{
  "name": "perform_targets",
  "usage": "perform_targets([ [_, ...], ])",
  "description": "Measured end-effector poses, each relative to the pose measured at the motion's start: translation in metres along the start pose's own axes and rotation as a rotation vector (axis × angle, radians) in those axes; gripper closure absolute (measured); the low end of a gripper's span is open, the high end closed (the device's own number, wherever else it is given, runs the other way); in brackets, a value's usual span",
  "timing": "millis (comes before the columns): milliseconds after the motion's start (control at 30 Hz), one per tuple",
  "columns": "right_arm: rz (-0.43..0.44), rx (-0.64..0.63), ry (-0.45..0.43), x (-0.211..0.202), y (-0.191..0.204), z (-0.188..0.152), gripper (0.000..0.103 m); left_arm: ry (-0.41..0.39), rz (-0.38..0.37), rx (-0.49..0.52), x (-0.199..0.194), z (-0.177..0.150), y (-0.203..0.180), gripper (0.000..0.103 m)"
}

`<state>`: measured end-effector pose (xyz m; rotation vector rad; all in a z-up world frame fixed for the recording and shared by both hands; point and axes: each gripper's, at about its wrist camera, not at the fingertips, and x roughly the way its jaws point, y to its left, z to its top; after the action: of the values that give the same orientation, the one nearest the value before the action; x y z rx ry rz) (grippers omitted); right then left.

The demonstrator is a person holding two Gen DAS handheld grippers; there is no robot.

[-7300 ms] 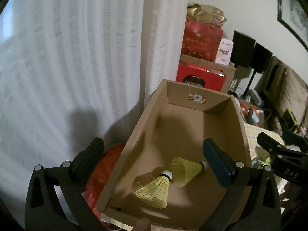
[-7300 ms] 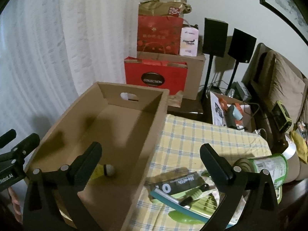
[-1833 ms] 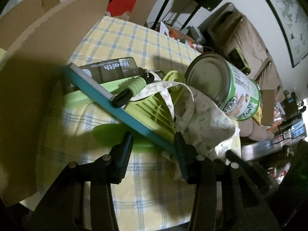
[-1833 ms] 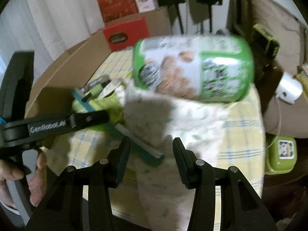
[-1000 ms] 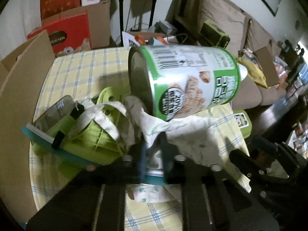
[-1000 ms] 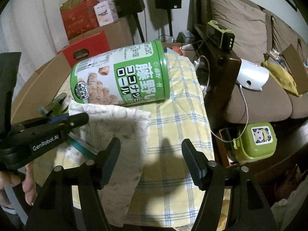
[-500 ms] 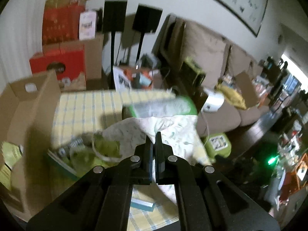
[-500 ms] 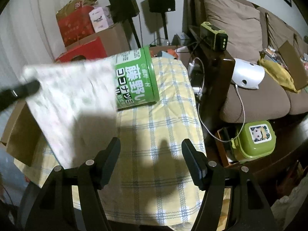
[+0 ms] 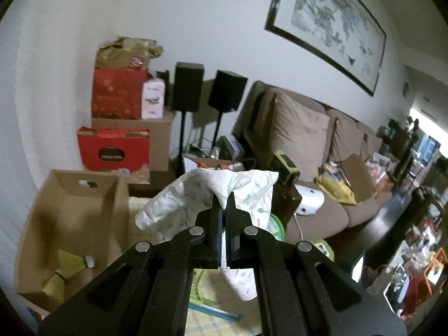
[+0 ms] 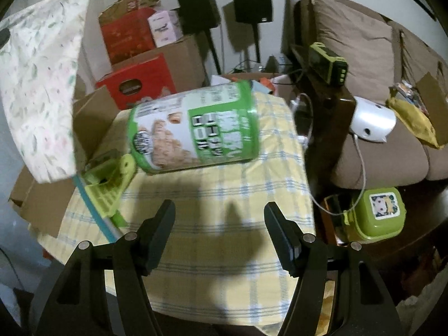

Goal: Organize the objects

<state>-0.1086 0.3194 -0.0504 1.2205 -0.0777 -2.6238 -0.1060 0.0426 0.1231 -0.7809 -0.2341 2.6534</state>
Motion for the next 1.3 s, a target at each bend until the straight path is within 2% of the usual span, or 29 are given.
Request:
perform_targets([
  [267,0.047,-0.071,0.027,0.011,0.030,0.004,0.036,-0.023,0.061,-0.047,-0.012,0.005,0.033,0.102],
  [467,0.113,-0.098,0.044,0.020,0.050,0.010,0.042,-0.025,0.105,-0.070,-0.016,0.000,0.054,0.102],
  [767,0.179,-0.185,0.048,0.032,0.097,0.028,0.043,-0.066,0.162,-0.103,-0.036,0.002,0.084,0.102],
  [967,0.196,-0.262,0.064,0.048,0.135,0.043,0.043,-0.069,0.188,-0.117,-0.042,0.003,0.098,0.102],
  [1300,0.222,-0.262,0.147,0.091,0.163,0.065,0.042,-0.069,0.207,-0.136,-0.043,0.001,0.117,0.102],
])
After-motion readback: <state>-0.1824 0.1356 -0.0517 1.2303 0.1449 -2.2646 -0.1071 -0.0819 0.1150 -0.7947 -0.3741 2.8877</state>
